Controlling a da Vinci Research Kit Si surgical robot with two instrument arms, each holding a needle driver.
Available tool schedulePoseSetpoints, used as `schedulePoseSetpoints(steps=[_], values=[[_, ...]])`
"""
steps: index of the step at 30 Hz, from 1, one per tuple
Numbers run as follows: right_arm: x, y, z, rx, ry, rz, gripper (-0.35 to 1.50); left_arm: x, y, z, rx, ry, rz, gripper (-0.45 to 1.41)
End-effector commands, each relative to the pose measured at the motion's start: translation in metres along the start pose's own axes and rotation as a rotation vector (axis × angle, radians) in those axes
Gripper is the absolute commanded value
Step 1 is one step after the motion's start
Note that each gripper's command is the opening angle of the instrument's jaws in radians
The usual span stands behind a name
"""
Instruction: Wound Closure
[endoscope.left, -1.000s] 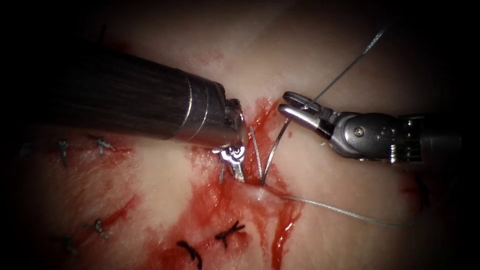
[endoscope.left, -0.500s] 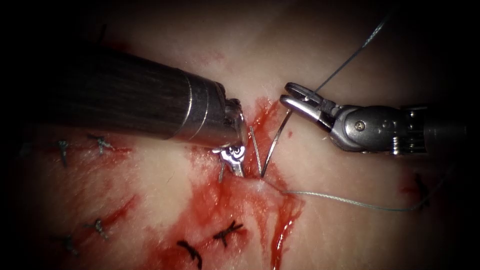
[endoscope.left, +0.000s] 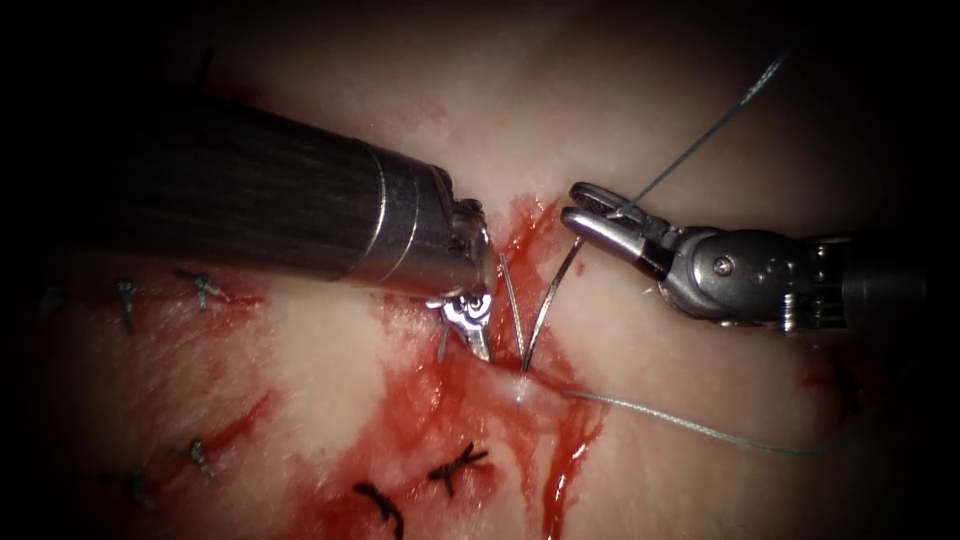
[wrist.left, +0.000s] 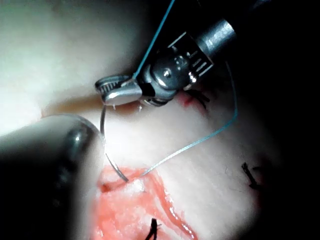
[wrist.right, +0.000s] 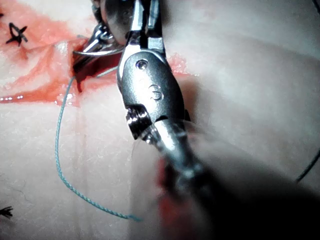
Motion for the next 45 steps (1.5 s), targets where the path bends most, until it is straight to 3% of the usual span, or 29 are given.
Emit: schedulePoseSetpoints(steps=[1, 7, 27, 40, 45], values=[[-0.0004, -0.0003, 0.0007, -0.004, 0.001, 0.006, -0.35, 0.0004, -0.0005, 0.0003, -0.001, -0.001, 0.001, -0.45], [-0.0008, -0.0005, 0.0006, -0.025, -0.001, 0.063, -0.35, 0.0006, -0.0005, 0.0002, 0.001, 0.004, 0.000, -0.45], [-0.0035, -0.0021, -0.0003, -0.110, 0.003, 0.587, -0.35, 0.0009, -0.0006, 0.0004, 0.004, 0.014, 0.001, -0.45], [-0.0055, -0.0058, -0.0017, -0.186, -0.170, 0.974, -0.35, 0.0008, -0.0008, 0.0003, 0.008, 0.027, 0.002, -0.45], [-0.0058, -0.0069, -0.0021, -0.182, -0.191, 1.099, -0.35, 0.0009, -0.0008, 0.0001, 0.011, 0.043, 0.014, -0.45]])
